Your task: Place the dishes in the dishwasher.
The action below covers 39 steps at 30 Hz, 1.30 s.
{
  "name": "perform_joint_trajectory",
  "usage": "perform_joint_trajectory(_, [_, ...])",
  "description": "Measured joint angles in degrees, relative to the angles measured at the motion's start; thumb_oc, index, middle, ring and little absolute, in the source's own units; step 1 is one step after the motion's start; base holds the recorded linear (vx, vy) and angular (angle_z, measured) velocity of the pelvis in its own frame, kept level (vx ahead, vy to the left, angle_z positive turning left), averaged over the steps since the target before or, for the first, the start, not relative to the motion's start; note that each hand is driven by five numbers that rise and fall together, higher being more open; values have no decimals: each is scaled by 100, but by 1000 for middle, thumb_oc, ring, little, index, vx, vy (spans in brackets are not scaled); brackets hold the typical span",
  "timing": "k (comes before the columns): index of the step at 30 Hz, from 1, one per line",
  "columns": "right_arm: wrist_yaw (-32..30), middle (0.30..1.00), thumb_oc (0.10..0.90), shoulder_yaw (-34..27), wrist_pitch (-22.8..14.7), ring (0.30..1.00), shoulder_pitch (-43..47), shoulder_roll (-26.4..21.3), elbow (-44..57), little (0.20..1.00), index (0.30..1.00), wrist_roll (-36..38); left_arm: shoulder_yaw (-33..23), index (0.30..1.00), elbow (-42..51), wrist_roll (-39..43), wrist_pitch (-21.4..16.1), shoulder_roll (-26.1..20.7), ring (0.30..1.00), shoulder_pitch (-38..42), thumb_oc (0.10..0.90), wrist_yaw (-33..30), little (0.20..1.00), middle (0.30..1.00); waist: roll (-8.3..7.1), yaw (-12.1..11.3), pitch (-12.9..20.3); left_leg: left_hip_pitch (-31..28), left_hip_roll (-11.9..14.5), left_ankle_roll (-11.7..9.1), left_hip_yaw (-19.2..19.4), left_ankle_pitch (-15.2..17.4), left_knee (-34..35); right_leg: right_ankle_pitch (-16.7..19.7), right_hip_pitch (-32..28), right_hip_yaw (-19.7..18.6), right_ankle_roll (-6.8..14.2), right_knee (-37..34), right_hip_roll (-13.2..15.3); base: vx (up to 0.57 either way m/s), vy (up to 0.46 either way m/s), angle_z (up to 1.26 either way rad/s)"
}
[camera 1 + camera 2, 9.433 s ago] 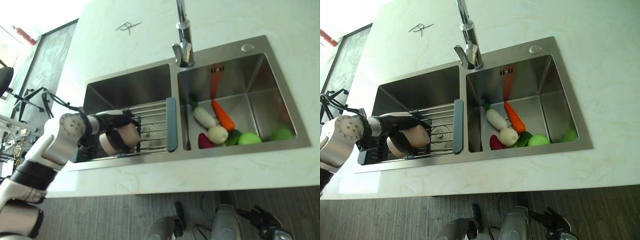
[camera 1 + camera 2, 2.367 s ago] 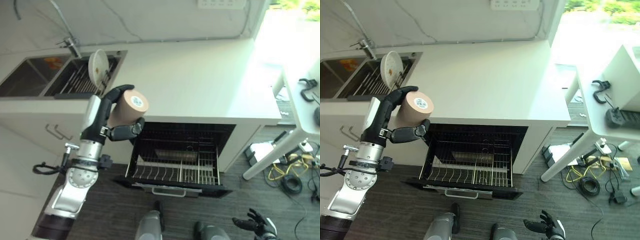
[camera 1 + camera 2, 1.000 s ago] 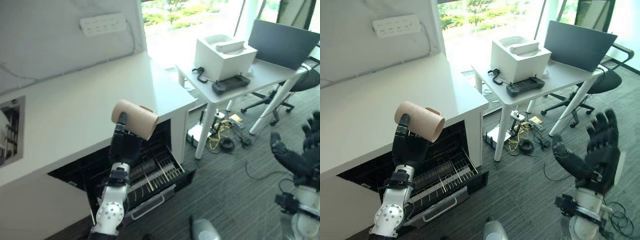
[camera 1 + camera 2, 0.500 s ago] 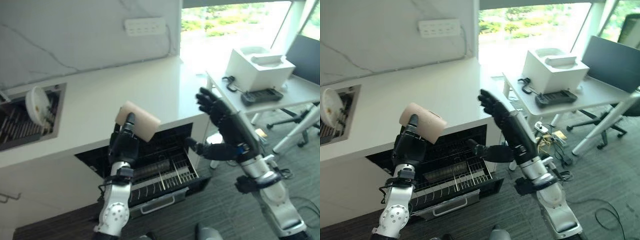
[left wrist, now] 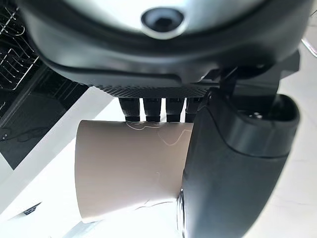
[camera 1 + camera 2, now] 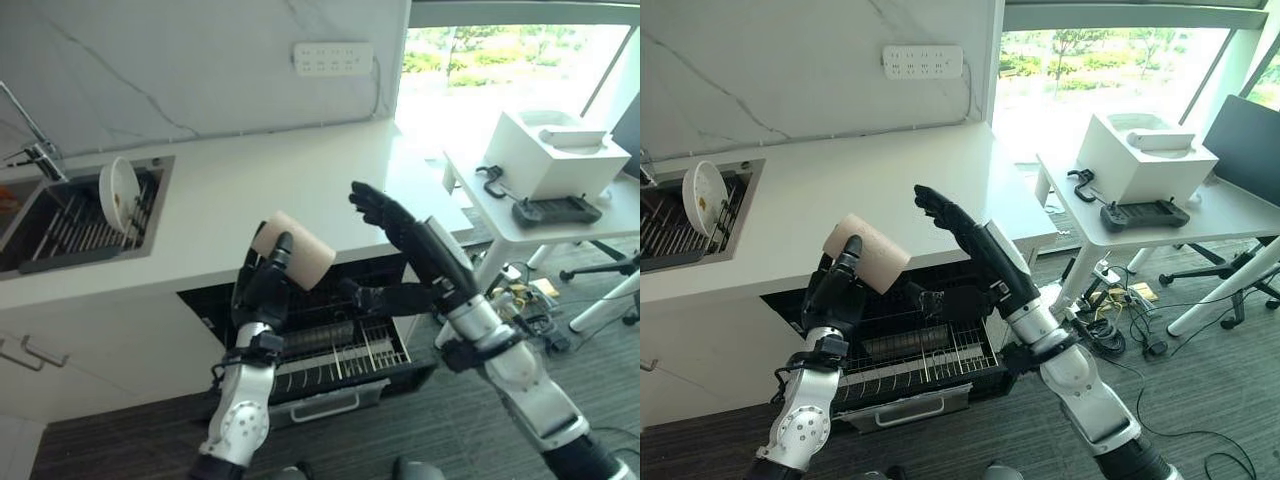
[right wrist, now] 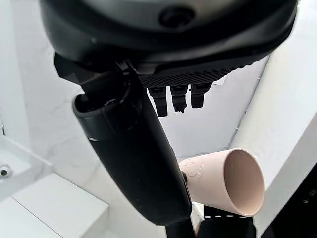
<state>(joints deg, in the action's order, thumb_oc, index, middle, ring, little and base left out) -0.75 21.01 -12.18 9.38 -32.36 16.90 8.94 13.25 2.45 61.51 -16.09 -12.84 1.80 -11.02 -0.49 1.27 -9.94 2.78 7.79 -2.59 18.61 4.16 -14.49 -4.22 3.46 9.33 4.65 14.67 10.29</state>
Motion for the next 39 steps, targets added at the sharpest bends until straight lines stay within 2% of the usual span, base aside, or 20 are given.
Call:
perform_joint_trajectory(3, [-210, 900, 800, 144, 276, 900, 324, 3, -218, 900, 900, -185, 40, 300, -33, -11, 1, 0, 300, 120, 400, -16, 300, 300, -4, -35, 2, 15, -1, 3, -47, -1, -35, 4, -14, 46, 17, 38, 9, 16, -14, 9])
perform_joint_trajectory(5, [-315, 900, 800, 144, 427, 900, 372, 4, -244, 900, 900, -204, 47, 300, -33, -195, -6, -5, 300, 170, 400, -31, 300, 300, -4, -139, 2, 16, -2, 4, -70, -4, -39, -2, -29, 64, 13, 43, 9, 9, -8, 6])
perform_joint_trajectory(17, [-723, 900, 800, 742, 1177, 900, 816, 293, -701, 900, 900, -208, 352, 300, -233, -687, -22, -47, 300, 434, 400, -227, 300, 300, -5, -222, 3, 24, -77, 30, -237, -13, -76, -87, -116, 218, 9, 161, 103, 13, 1, 8])
perform_joint_trajectory(20, [-778, 900, 800, 786, 1308, 900, 906, 342, -928, 900, 900, -209, 489, 300, -365, -898, -20, -46, 300, 518, 400, -252, 300, 300, -5, -283, 3, 23, -101, 60, -243, -17, -86, -83, -157, 225, 17, 163, 129, 17, 7, 4])
perform_joint_trajectory(32, [-878, 900, 800, 1018, 1519, 900, 1213, 600, -1123, 900, 900, -206, 614, 300, -483, -905, -19, -47, 300, 549, 400, -375, 300, 300, -8, -322, 2, 22, -107, 75, -334, -7, -130, -103, -210, 264, 27, 170, 137, 19, 2, 4])
perform_joint_trajectory(39, [-929, 900, 800, 1047, 1731, 900, 1219, 742, -1329, 900, 900, -206, 697, 300, -871, -923, -15, 23, 300, 637, 400, -376, 300, 300, -18, -347, -3, 14, -109, 73, -344, -11, -132, -99, -246, 310, 36, 170, 141, 6, 1, 0])
